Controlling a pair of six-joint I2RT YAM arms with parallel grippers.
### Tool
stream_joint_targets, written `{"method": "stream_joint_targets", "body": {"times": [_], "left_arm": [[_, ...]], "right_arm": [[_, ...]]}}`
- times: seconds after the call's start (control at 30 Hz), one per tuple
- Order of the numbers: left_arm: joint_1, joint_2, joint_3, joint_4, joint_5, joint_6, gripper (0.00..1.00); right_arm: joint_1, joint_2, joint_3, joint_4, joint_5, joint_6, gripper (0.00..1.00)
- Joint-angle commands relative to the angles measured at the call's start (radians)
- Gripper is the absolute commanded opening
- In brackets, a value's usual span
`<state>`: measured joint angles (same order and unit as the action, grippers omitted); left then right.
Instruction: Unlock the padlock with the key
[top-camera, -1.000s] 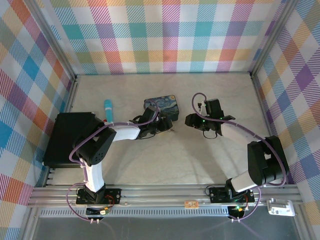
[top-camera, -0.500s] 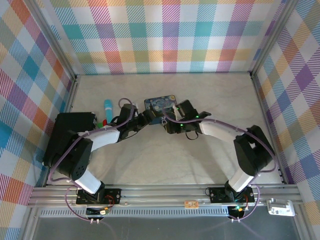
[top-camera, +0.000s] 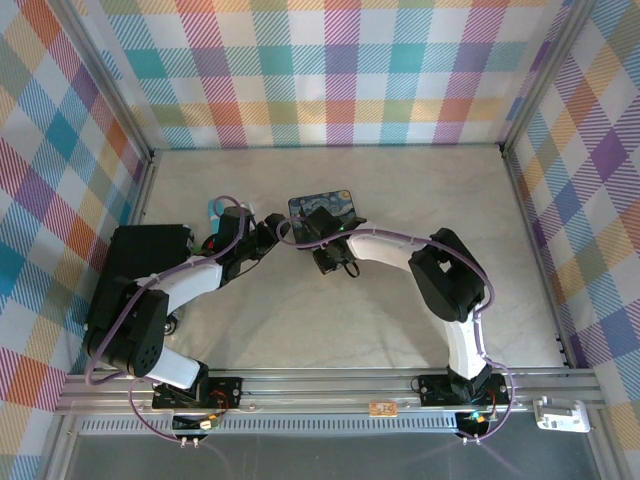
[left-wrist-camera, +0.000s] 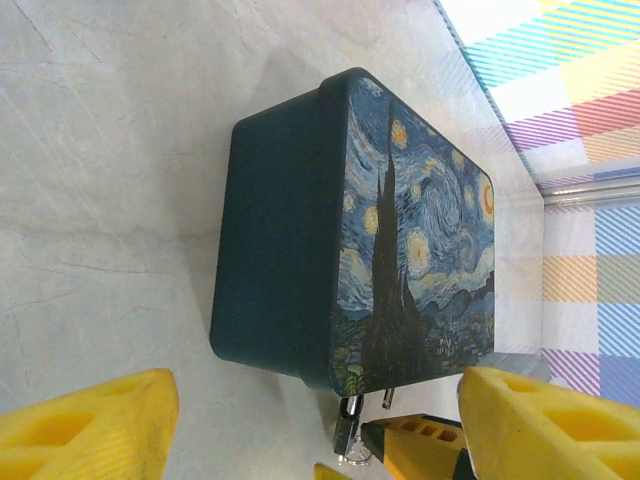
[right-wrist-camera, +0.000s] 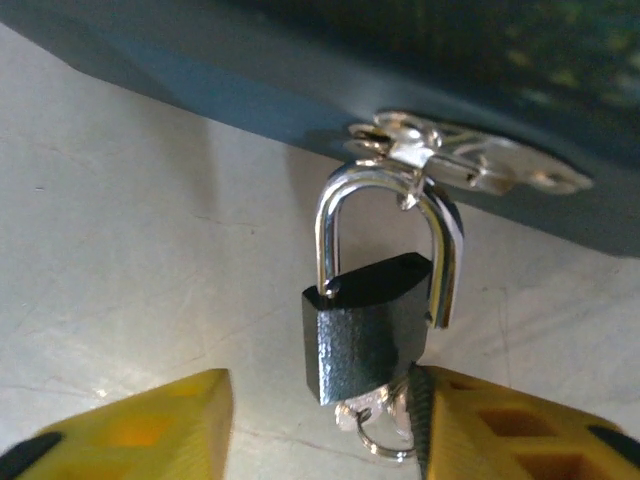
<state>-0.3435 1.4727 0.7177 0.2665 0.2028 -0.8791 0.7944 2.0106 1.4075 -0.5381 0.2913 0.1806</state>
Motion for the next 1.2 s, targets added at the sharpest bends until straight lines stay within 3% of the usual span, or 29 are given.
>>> {"method": "stream_joint_targets", "body": {"times": [0.0,0.37,0.67,0.77,0.87,0.97,1.03,1.17], "left_arm": [[0.013,0.004,-0.011,0.043,0.026,-0.014,0.73],[0.045,0.034,0.01,0.081,0.042,-0.007,0.73],[0.074,0.129,0.143,0.044,0.09,0.158,0.73],[0.087,0.173,0.188,0.051,0.137,0.183,0.73],[0.087,0.191,0.204,0.063,0.161,0.191,0.72],[0.087,0.183,0.195,0.068,0.156,0.193,0.72],[0.087,0.18,0.198,0.056,0.149,0.2,0.72],[0.089,0.195,0.224,0.024,0.136,0.206,0.72]], "right_arm": [[0.0,0.018,0.035,-0.041,0.061,-0.022,0.4],[-0.009,-0.01,-0.018,0.012,0.026,-0.1,0.17],[-0.06,-0.067,-0.051,0.077,-0.198,-0.386,0.04],[-0.095,-0.064,-0.028,0.059,-0.283,-0.427,0.0],[-0.113,-0.056,0.001,0.033,-0.282,-0.435,0.0],[-0.113,-0.078,-0.004,0.019,-0.279,-0.417,0.19],[-0.113,-0.098,-0.014,0.011,-0.274,-0.369,0.43],[-0.108,-0.123,-0.037,0.032,-0.27,-0.249,0.68]]}}
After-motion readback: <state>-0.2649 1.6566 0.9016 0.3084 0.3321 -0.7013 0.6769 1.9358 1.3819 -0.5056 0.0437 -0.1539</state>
